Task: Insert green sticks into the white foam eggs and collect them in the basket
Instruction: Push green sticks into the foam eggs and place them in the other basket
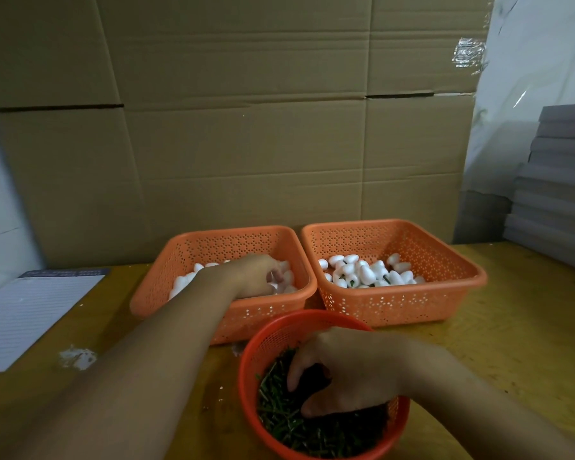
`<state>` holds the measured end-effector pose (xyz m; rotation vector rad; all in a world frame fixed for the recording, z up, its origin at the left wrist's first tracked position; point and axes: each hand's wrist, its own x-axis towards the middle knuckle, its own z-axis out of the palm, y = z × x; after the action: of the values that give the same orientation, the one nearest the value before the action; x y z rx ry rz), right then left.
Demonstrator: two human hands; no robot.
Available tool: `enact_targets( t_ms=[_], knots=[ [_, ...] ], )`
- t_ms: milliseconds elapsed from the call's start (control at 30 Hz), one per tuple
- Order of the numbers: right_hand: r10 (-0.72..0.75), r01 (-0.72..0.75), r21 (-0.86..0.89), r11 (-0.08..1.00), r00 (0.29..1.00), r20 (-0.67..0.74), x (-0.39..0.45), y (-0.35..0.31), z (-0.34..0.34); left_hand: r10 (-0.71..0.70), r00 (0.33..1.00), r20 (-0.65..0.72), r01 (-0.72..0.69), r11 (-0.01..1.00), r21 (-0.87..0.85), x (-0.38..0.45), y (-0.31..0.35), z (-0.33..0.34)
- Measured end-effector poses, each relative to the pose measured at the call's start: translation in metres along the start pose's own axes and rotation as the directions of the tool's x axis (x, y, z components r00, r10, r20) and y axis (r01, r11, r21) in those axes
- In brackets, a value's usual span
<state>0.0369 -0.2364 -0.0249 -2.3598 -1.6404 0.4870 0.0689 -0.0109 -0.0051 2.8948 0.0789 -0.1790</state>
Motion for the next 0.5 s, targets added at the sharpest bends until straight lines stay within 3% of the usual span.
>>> enact_targets(
  t_ms=[233, 367, 500],
  knots=[
    [0.009, -0.009, 0.009, 1.0, 1.0, -0.01, 0.001, 0.001, 0.001, -0.115, 0.993, -0.022, 0.115, 0.993, 0.015, -0.005, -0.012, 0.008],
    [0.01, -0.01, 0.02, 1.0, 1.0, -0.005, 0.001, 0.0, 0.0, 0.006, 0.994, -0.109, -0.028, 0.979, -0.201, -0.007, -0.011, 0.005],
    [0.008, -0.008, 0.027, 1.0, 1.0, -0.004, 0.001, 0.001, 0.001, 0.058, 0.944, -0.324, -0.192, 0.898, -0.397, -0.023, -0.008, 0.002]
  ],
)
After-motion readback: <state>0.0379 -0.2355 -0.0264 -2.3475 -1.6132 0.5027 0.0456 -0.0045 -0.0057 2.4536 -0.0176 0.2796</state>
